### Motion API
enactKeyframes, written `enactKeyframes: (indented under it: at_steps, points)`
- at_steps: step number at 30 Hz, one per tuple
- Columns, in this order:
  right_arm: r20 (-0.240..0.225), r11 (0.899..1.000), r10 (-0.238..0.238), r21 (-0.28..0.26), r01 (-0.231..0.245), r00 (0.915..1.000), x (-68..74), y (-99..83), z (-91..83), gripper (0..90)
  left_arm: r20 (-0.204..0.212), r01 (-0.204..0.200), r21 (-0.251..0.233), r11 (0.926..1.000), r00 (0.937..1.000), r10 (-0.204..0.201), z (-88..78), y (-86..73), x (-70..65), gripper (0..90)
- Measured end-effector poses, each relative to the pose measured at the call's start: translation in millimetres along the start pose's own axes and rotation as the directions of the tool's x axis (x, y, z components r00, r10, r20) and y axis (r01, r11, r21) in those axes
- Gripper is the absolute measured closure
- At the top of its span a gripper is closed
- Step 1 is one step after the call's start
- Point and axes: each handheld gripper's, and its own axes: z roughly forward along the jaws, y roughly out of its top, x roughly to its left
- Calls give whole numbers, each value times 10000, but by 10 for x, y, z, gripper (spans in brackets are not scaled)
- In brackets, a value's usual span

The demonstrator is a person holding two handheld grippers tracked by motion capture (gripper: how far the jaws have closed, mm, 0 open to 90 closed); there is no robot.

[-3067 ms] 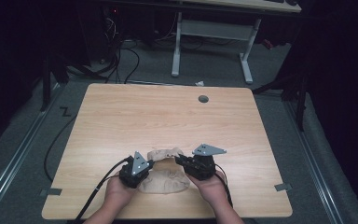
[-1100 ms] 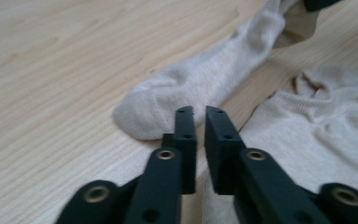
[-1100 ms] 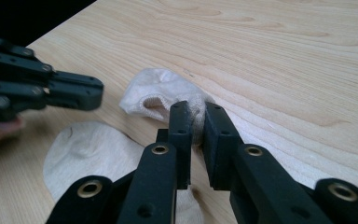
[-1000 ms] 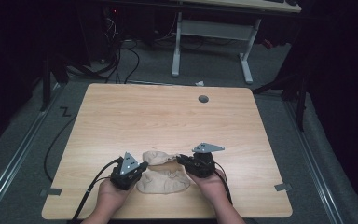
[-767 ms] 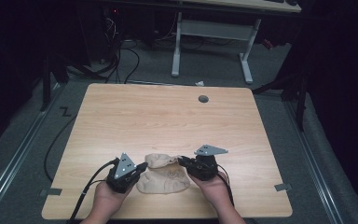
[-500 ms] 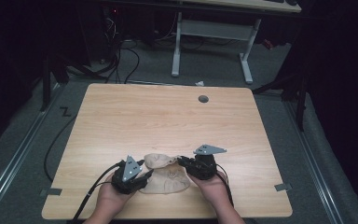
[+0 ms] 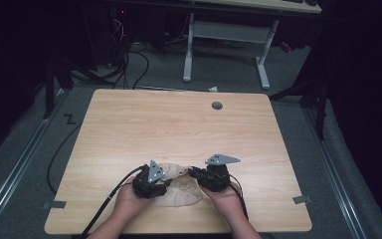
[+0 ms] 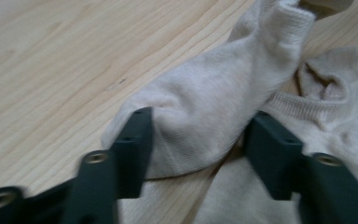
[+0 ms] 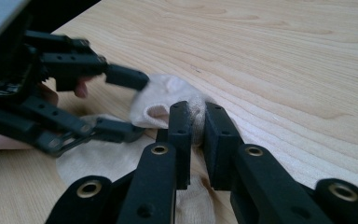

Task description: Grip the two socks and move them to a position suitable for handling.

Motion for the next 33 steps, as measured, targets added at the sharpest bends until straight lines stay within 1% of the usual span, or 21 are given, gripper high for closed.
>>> enactKeyframes:
  at_steps: [1, 2, 3, 6, 7, 9, 12, 15, 16, 20, 21, 24, 26, 27, 29, 30, 31, 33]
  points:
    - [0, 10000, 0, 0, 0, 10000, 0, 0, 0, 821, 58, 66, 14, 10000, 10000, -66, 9, -2, 10, 518]
    - [6, 10000, -41, -5, 41, 10000, -7, 1, 11, 821, 132, 135, 0, 9999, 9998, -135, 17, -7, 20, 671]
    - [6, 10000, -41, -5, 41, 10000, -7, 1, 11, 821, 119, 160, -23, 9999, 9998, -160, 16, -11, 21, 671]
    - [-2, 10000, -40, 1, 40, 10000, -11, 2, 16, 821, 116, 231, -162, 9996, 9997, -229, -31, -15, 26, 850]
    - [-4, 10000, -43, 0, 43, 10000, -11, 2, 15, 821, 151, 245, -229, 9994, 9996, -241, -61, -11, 25, 876]
    - [-4, 10000, -7, -5, 7, 10000, -5, 1, 4, 821, 225, 195, -365, 9991, 9996, -187, -123, 0, 13, 885]
    - [-11, 10000, -20, -46, 20, 10000, -7, 1, -14, 822, 205, 38, -533, 9986, 9998, -27, -204, 15, -24, 892]
    - [6, 10000, -12, -76, 12, 10000, -4, 3, -20, 818, 309, 18, -667, 9978, 9995, 2, -259, 32, -42, 897]
    - [6, 10000, -12, -76, 12, 10000, -4, 3, -20, 818, 370, 70, -707, 9975, 9993, -44, -276, 39, -45, 897]
    - [6, 9999, 2, -101, -2, 10000, -4, 4, -26, 798, 593, 176, -1053, 9943, 9982, -114, -437, 98, -58, 898]
    - [-12, 9999, 14, -101, -14, 10000, -3, 5, -25, 790, 717, 264, -1166, 9928, 9973, -181, -494, 121, -64, 898]
    - [51, 9998, 73, -163, -73, 10000, -2, 11, -15, 719, 911, 431, -1397, 9892, 9954, -305, -602, 172, -79, 899]
    - [118, 9998, 48, -187, -46, 9999, 3, 14, -9, 680, 1065, 617, -1500, 9868, 9932, -460, -632, 198, -75, 898]
    - [154, 9998, 66, -173, -63, 9999, 9, 15, -4, 668, 1078, 653, -1491, 9867, 9929, -495, -634, 210, -68, 899]
    - [260, 9999, 47, -163, -43, 9997, 18, 16, 12, 658, 1131, 739, -1413, 9872, 9919, -581, -613, 217, -37, 898]
    - [355, 9998, -26, -182, 32, 9994, 13, 19, 24, 652, 1199, 847, -1301, 9879, 9904, -691, -591, 218, -8, 899]
    - [443, 9999, -2, -157, 9, 9990, 7, 22, 41, 662, 1308, 1023, -1200, 9875, 9876, -864, -562, 216, 23, 899]
    - [537, 10000, 22, -59, -19, 9986, -29, 30, 96, 664, 1303, 1166, -1088, 9872, 9862, -1021, -517, 208, 69, 899]
